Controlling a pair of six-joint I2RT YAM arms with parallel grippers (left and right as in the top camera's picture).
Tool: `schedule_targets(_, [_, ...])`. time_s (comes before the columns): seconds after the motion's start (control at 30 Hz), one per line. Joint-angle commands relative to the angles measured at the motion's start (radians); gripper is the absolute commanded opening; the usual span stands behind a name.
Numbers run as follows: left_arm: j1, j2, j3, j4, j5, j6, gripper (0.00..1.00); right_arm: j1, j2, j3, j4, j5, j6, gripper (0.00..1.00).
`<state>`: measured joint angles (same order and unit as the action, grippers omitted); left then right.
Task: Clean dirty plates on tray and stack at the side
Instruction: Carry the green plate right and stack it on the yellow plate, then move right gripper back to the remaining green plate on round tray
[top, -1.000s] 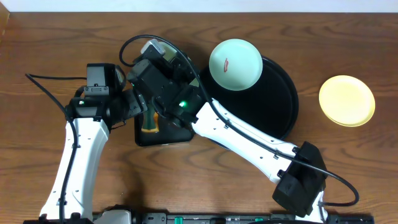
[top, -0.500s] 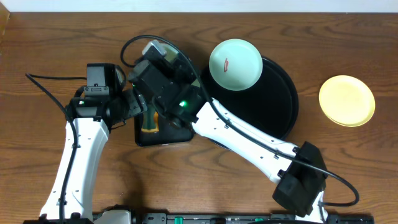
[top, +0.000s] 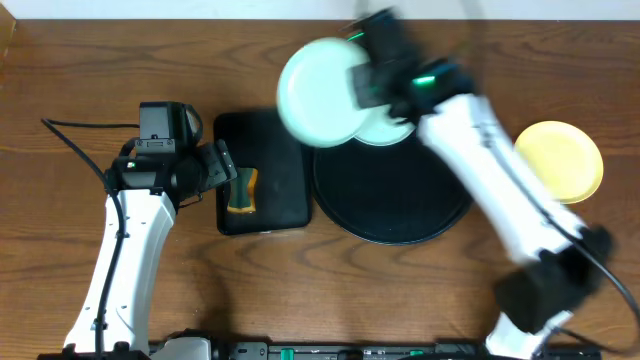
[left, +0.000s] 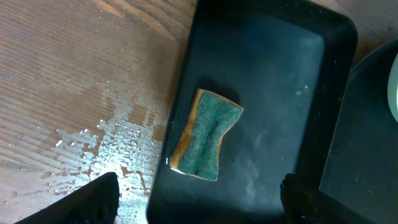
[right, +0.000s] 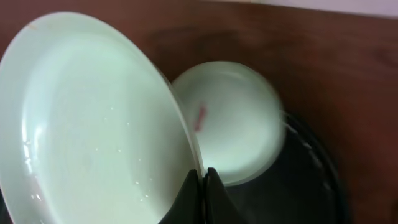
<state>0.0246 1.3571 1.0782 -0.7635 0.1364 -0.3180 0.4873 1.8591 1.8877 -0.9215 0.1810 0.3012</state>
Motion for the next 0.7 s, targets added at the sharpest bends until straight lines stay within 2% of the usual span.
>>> schedule_targets(0.0, [0.003, 0.003, 0.014, -0.006, 0.009, -0.002, 0.84, -0.126, -0.109, 0.03, -0.069, -0.09, 0.104, 0.01])
schedule_targets(0.3, [0.003, 0.003, 0.014, -0.006, 0.009, -0.002, 0.84, -0.591, -0.079, -0.01, -0.227, -0.29, 0.102, 0.01])
schedule_targets(0.5, [0.003, 0.003, 0.014, -0.006, 0.009, -0.002, 0.84, -0.873, -0.024, -0.13, -0.202, -0.377, 0.102, 0.01])
schedule_targets(0.67, [0.003, 0.003, 0.014, -0.006, 0.009, -0.002, 0.84, -1.049, -0.009, -0.29, -0.072, -0.393, 0.067, 0.01])
